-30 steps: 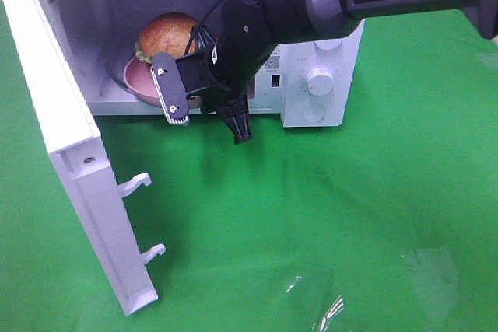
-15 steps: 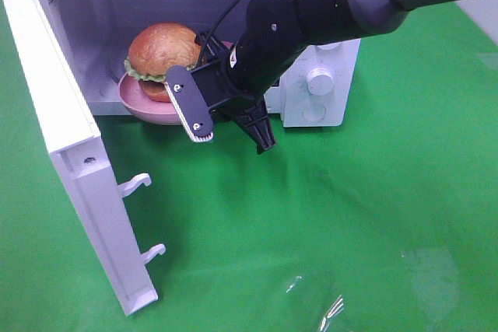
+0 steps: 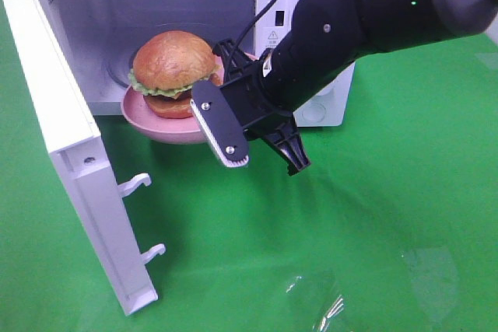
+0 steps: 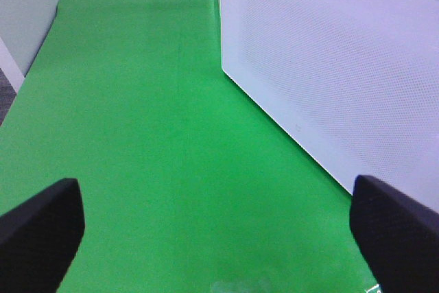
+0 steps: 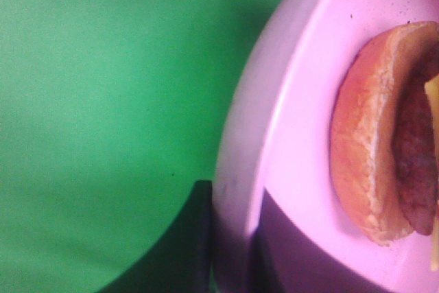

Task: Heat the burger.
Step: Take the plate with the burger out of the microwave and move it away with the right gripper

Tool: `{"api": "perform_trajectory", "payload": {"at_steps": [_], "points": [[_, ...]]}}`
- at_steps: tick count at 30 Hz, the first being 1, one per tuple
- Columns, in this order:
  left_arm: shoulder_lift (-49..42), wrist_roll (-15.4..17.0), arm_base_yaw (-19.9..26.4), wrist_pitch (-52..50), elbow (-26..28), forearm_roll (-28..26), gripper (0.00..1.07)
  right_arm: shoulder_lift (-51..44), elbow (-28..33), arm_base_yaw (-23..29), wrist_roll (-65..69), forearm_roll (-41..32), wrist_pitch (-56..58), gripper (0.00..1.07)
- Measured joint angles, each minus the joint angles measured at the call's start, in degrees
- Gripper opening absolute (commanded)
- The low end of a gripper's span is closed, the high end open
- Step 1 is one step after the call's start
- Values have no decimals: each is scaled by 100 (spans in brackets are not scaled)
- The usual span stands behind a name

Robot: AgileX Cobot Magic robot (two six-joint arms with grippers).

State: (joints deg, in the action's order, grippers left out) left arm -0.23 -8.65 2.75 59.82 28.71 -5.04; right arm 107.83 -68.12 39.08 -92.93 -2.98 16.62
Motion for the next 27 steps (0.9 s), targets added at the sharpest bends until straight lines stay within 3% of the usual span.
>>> {"api": "perform_trajectory", "payload": {"at_steps": [5, 27], "points": [[0, 0, 0, 0, 0, 0, 98, -264, 252, 0, 0, 0, -52, 0], [0, 0, 0, 0, 0, 0, 98, -2561, 2366, -29, 1083, 831, -115, 0]]}}
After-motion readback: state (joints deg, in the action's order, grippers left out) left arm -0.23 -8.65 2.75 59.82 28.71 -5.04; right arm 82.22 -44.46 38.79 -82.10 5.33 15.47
